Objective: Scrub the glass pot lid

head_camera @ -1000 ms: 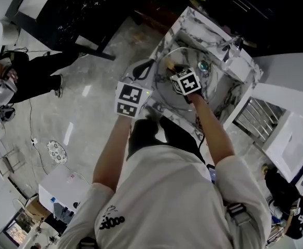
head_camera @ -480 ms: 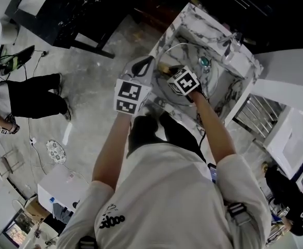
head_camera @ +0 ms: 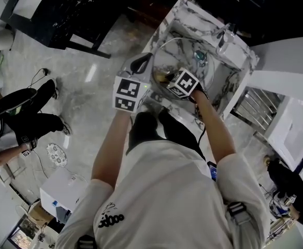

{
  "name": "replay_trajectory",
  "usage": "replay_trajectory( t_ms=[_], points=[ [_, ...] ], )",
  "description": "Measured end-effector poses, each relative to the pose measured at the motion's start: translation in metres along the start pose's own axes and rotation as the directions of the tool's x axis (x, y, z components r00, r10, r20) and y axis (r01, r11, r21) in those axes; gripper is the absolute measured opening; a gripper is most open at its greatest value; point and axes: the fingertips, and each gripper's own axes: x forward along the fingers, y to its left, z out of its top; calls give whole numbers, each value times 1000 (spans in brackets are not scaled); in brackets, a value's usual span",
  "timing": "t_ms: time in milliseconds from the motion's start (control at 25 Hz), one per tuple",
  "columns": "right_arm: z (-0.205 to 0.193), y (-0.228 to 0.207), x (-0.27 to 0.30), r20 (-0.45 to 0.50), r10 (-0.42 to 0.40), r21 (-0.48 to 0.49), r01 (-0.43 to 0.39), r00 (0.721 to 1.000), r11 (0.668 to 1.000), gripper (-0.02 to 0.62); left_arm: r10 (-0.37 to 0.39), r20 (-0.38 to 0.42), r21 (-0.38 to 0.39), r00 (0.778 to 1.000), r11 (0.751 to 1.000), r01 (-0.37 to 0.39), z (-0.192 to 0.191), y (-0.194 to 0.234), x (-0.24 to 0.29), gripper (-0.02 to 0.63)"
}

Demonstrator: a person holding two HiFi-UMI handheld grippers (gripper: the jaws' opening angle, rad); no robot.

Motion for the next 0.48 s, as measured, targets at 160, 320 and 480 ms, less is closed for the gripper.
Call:
replay_trajectory(
  t_ms=[160, 320, 480],
  points=[
    [-18, 14, -3, -69, 65, 26, -63, 996, 998, 54, -12, 2, 4, 1000, 1000, 12, 0, -5, 2, 11],
    [-34, 22, -9, -112, 108, 38, -104, 988, 994, 52, -23, 4, 10, 1000, 1000, 23, 1, -9, 4, 11],
    [-55, 29, -17, -179, 125, 9, -126, 976, 992, 52, -43, 6, 15, 999, 999, 43, 3, -15, 7, 11]
  ],
)
